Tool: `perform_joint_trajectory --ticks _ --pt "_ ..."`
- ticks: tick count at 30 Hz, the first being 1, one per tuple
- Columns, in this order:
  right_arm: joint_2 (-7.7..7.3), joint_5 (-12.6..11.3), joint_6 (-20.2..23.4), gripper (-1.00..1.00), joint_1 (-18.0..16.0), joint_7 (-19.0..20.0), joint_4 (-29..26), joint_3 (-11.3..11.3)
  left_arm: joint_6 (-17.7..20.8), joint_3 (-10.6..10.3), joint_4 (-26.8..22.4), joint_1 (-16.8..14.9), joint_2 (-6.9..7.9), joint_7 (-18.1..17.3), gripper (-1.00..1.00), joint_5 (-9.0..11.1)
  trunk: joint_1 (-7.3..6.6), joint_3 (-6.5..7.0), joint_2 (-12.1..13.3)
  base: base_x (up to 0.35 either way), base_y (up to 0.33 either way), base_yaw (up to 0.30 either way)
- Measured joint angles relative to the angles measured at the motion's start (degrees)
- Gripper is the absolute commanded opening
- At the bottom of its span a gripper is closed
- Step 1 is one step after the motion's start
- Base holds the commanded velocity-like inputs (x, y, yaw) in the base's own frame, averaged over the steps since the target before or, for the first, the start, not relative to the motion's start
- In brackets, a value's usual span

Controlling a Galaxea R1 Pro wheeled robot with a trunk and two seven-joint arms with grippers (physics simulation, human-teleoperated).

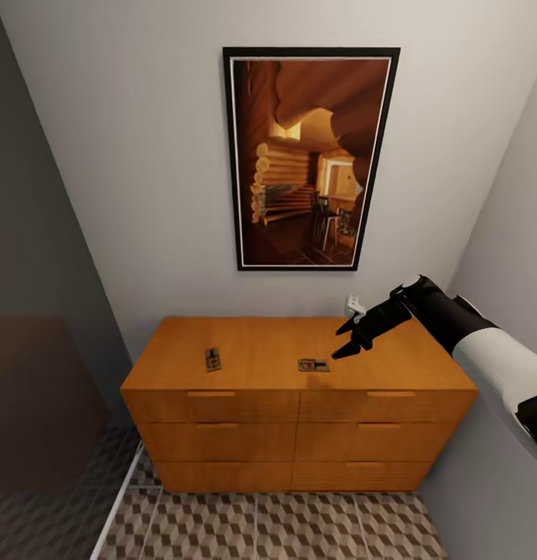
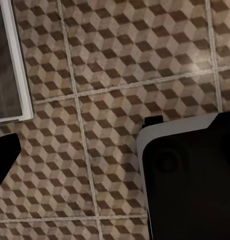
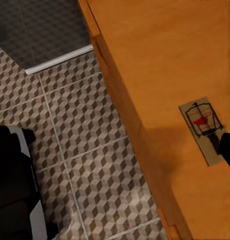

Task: Take the four mousetraps from the cabinet in the bathroom and place them on the bathroom floor. Make sure all four end up on the same floor surface, and ensure that at least two of them are either under or directly next to the same bathroom sink.

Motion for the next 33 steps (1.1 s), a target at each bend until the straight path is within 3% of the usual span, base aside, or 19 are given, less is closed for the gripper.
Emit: perform_joint_trajectory --ticks 25,33 --pt "-0.04 0.0 0.0 1.00 0.0 -0.4 0.0 0.0 -0.1 0.0 0.0 0.2 -0.01 -0.1 1.00 0.0 -0.01 -1.23 0.0 0.323 0.039 0.000" --pt "-0.03 0.0 0.0 1.00 0.0 -0.9 0.1 0.1 -0.1 0.0 0.0 0.3 -0.06 -0.1 1.00 0.0 0.02 -1.27 0.0 0.115 0.028 0.000"
